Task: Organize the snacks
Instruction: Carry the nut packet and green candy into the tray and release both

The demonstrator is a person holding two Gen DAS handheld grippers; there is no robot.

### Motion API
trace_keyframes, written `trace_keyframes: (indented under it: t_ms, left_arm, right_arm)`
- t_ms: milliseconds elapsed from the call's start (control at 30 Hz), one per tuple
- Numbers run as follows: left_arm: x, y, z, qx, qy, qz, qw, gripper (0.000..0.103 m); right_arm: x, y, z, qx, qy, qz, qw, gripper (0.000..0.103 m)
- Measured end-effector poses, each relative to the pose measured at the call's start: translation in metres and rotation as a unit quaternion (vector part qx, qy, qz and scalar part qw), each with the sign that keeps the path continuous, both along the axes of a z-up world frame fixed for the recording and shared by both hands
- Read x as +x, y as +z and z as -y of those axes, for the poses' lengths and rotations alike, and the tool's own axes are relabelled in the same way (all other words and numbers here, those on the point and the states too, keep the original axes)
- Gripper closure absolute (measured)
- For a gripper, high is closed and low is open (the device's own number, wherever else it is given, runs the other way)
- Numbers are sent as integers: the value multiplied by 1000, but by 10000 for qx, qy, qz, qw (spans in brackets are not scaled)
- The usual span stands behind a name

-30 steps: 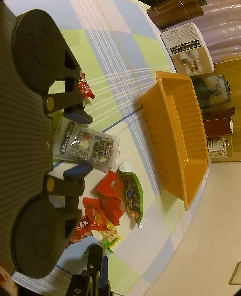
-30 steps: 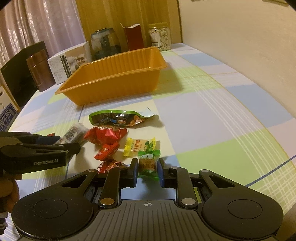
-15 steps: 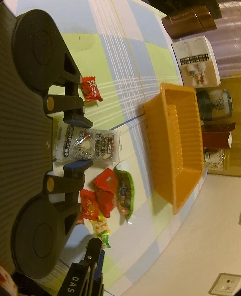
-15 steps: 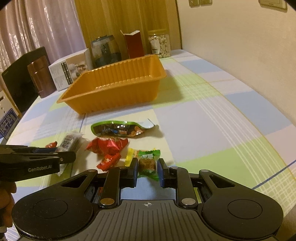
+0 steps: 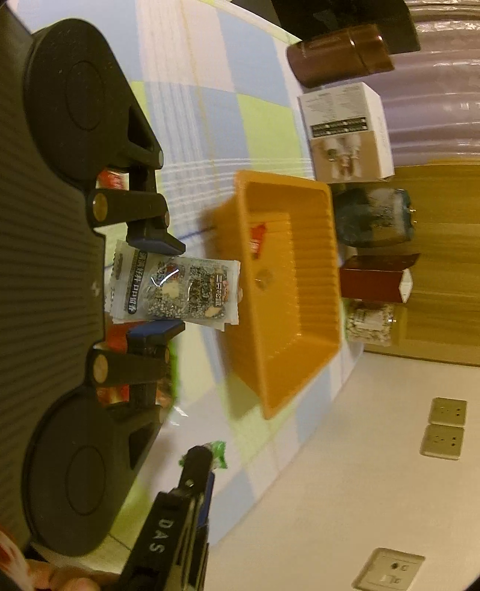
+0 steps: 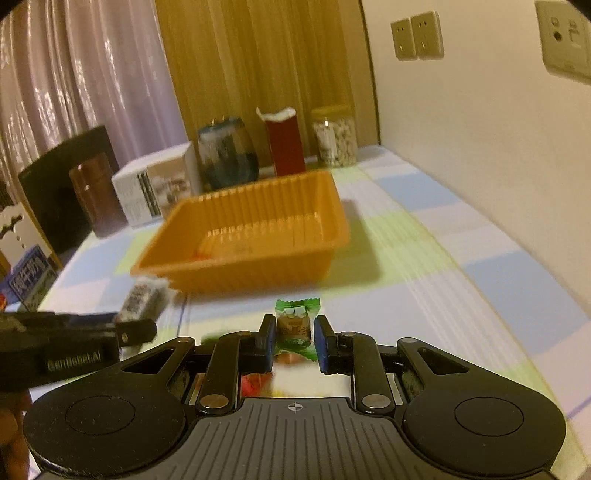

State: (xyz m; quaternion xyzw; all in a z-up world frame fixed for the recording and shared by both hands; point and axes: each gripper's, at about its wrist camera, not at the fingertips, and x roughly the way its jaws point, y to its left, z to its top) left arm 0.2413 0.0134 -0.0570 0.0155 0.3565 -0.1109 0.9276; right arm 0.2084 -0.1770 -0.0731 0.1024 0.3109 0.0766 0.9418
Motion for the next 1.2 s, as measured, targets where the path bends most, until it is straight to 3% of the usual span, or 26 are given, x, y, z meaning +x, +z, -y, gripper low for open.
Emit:
trace_keyframes:
  t_ms: [433, 833, 1200]
  left_arm:
    - [57, 17, -2, -203, 144, 254, 9994, 69]
    - [115, 15, -9, -302, 103, 377, 9988, 69]
    - [141, 4, -16, -375, 139, 260, 9989, 69]
  right_arm:
    - [72, 25, 2, 43, 82, 343, 9994, 81]
    - [142, 9, -8, 246, 277, 212, 9991, 80]
    - [163, -2, -11, 345, 247, 64, 9991, 80]
